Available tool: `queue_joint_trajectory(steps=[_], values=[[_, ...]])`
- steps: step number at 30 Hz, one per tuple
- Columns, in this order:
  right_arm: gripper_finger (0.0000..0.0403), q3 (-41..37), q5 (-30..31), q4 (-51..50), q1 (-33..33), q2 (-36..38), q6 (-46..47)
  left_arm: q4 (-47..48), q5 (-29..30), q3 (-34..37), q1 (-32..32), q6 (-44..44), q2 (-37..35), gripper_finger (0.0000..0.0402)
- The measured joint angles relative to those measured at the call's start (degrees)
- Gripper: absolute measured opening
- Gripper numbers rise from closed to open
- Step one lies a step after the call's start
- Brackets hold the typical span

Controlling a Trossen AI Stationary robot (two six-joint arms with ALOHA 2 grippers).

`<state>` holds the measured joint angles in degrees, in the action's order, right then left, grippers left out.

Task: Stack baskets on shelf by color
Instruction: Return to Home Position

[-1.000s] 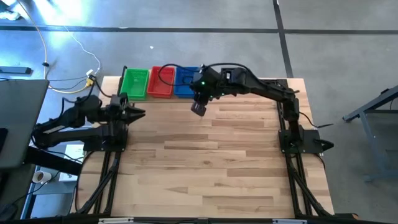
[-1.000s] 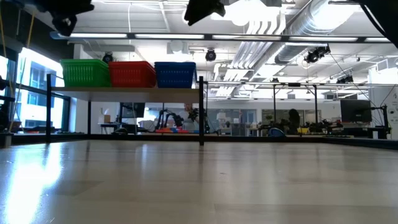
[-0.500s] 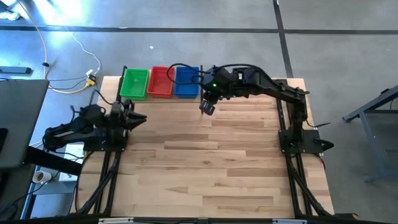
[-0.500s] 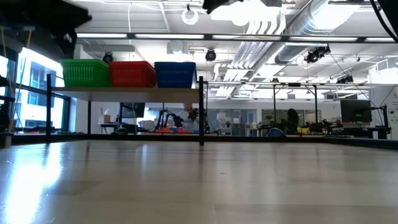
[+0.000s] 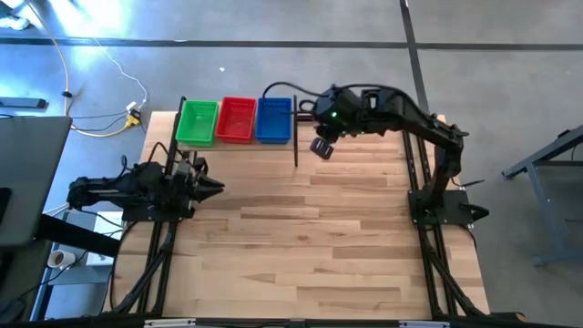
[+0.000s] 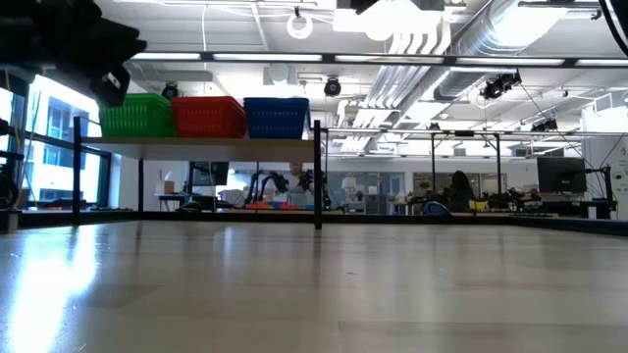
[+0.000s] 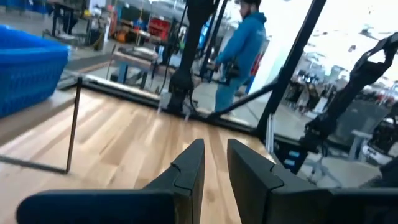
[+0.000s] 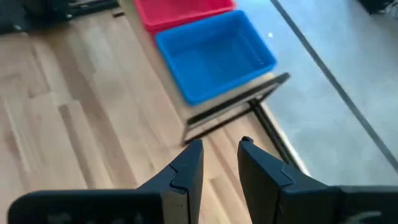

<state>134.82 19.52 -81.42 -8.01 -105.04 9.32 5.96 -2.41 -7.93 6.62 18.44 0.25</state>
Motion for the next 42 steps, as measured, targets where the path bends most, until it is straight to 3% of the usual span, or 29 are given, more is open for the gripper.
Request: queue_joint_trajectory(steps=[9,16,23,27,34,42], values=[[0.0087,0.0,-3.83,-2.96,-7.56,2.85,-7.82,-5.01,6.04,4.74,-3.77,2.04,0.01,0.0062],[0.0087,0.0,-11.57,-5.03,-14.11,6.23,-13.94,-6.86,4.83,7.37,-3.86,3.94,0.39,0.0062],[0.0087,-2.59,-14.09,-6.64,-17.08,11.36,-15.13,-6.76,4.58,7.26,-3.69,3.93,0.55,0.0062],[0.0087,-14.53,-13.67,-2.31,-17.65,18.64,-14.1,-6.72,4.58,7.26,-3.66,3.94,0.55,0.0062],[0.0087,-43.04,-14.29,18.13,-17.8,35.82,-10.25,-6.72,4.58,7.26,-3.66,3.93,0.55,0.0062],[0.0087,-66.03,-14.08,30.69,-13.96,53.43,-5.36,-6.72,4.56,7.26,-3.66,3.93,0.55,0.0062]])
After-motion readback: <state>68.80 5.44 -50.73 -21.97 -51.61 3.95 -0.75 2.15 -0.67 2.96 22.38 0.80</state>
